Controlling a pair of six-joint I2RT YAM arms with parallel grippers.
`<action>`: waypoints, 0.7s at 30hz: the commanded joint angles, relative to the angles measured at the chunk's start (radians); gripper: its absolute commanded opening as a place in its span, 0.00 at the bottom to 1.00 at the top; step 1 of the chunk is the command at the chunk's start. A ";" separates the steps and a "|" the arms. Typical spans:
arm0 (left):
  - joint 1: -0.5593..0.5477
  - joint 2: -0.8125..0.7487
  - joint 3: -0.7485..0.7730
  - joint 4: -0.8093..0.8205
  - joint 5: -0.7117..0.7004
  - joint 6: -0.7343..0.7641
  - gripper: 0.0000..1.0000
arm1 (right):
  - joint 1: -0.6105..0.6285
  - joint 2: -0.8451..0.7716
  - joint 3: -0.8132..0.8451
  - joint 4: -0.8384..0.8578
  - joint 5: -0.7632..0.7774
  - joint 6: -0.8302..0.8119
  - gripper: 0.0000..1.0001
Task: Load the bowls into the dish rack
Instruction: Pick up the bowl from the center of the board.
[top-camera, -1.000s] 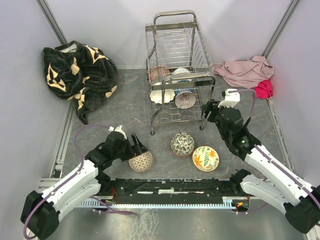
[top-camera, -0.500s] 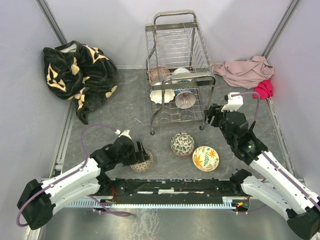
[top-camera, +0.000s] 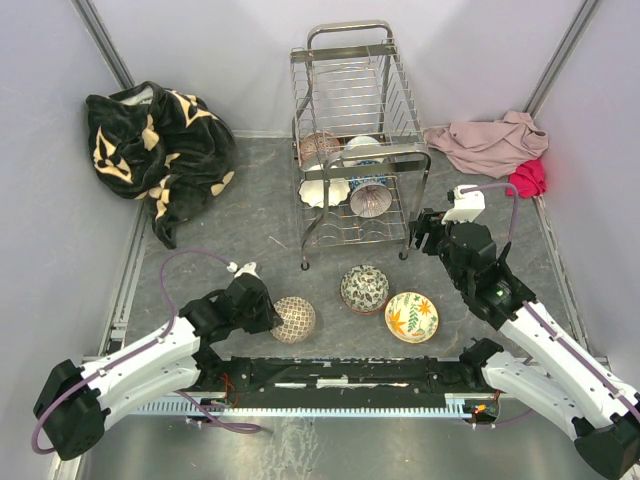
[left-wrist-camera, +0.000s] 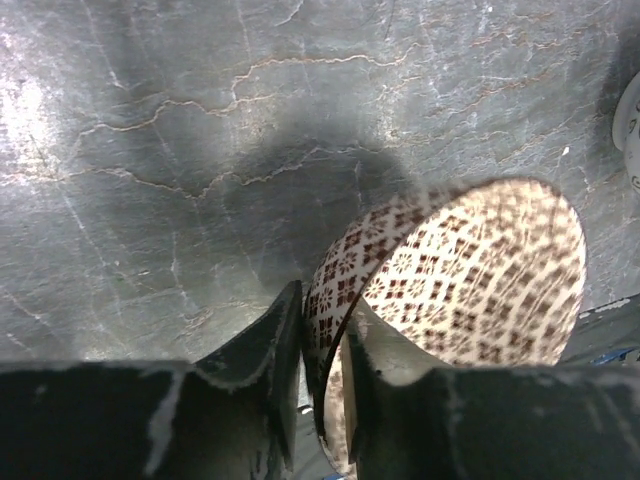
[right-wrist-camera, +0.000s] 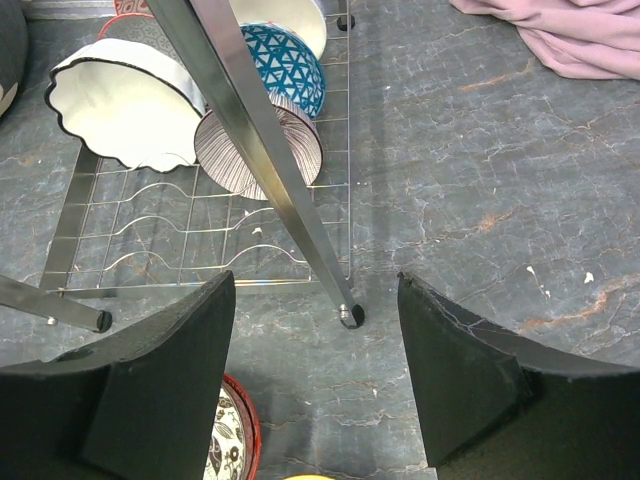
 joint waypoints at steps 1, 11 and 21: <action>-0.006 -0.016 0.063 -0.005 -0.032 -0.027 0.22 | -0.001 -0.002 0.053 0.015 -0.010 -0.016 0.74; -0.007 -0.015 0.157 -0.066 -0.082 0.014 0.03 | 0.000 0.002 0.057 0.011 -0.024 -0.019 0.74; -0.006 0.130 0.378 -0.047 -0.350 0.141 0.03 | 0.000 0.008 0.059 0.010 -0.027 -0.025 0.74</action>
